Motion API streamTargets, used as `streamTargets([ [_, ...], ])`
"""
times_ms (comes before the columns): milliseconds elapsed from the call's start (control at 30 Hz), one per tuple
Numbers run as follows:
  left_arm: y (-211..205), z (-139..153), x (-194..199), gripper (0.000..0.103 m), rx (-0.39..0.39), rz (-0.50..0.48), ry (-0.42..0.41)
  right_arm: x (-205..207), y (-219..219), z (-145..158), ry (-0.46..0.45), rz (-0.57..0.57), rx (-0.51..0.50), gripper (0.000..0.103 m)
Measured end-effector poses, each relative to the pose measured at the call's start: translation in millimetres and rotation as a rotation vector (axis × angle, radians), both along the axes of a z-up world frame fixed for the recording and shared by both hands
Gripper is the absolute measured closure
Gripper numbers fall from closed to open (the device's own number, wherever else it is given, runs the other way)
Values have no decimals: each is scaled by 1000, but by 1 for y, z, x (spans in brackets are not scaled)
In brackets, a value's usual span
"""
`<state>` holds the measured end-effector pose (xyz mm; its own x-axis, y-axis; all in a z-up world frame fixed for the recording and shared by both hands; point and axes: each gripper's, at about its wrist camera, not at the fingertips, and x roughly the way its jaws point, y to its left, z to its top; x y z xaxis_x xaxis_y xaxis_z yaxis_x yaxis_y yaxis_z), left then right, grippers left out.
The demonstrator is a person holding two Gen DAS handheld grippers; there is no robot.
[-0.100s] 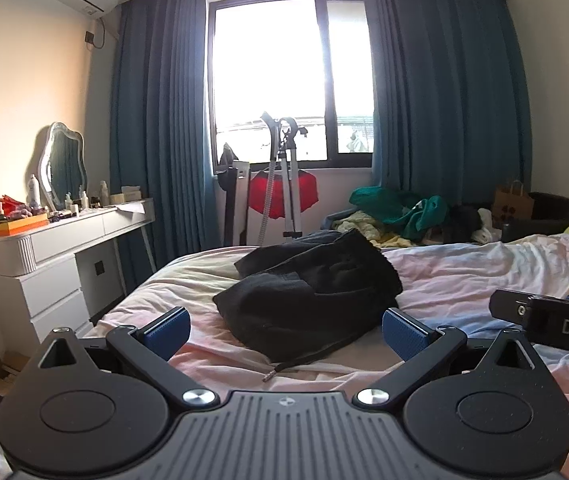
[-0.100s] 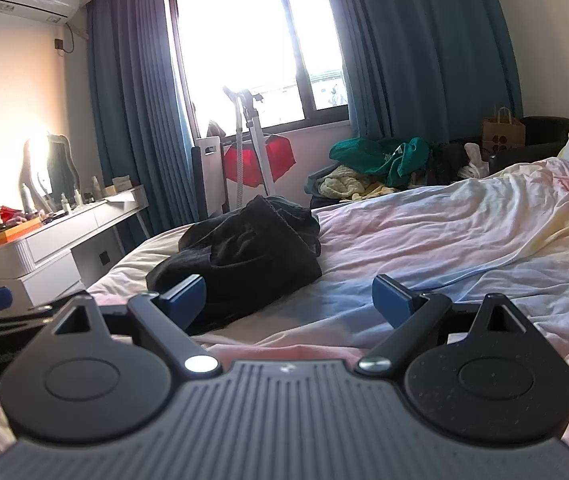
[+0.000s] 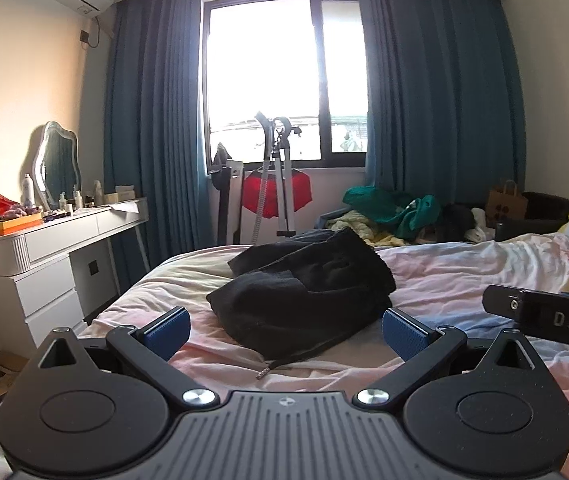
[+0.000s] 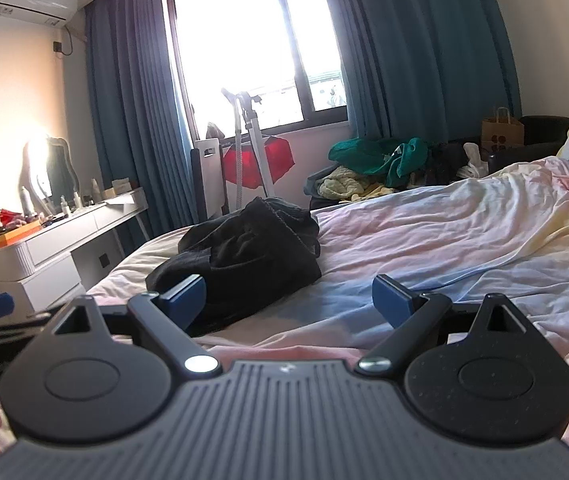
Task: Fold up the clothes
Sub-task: 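Move both grippers toward the black sweatpants lying on the bed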
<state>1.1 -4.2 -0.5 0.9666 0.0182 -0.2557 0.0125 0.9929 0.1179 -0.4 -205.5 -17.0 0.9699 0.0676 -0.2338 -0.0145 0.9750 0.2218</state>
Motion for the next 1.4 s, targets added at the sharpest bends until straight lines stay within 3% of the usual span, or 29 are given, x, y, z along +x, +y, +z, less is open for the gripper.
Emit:
streamTargets([
  [133,-5,-1,2,0,24,-14,0,2,-3,0,11,-1,15,11],
  [533,15,-9,-4,0,-88,-53,1,5,6,-7,17,-14,-20,11],
  [900,22,-24,3,1,-139,-30,7,12,-1,-8,16,-18,-8,11],
  [1100,19,-33,7,1,-132,-22,18,17,-20,-10,34,-34,79,11],
  [1400,6,-42,24,1,-48,-14,44,19,-28,-6,59,-42,49,11],
])
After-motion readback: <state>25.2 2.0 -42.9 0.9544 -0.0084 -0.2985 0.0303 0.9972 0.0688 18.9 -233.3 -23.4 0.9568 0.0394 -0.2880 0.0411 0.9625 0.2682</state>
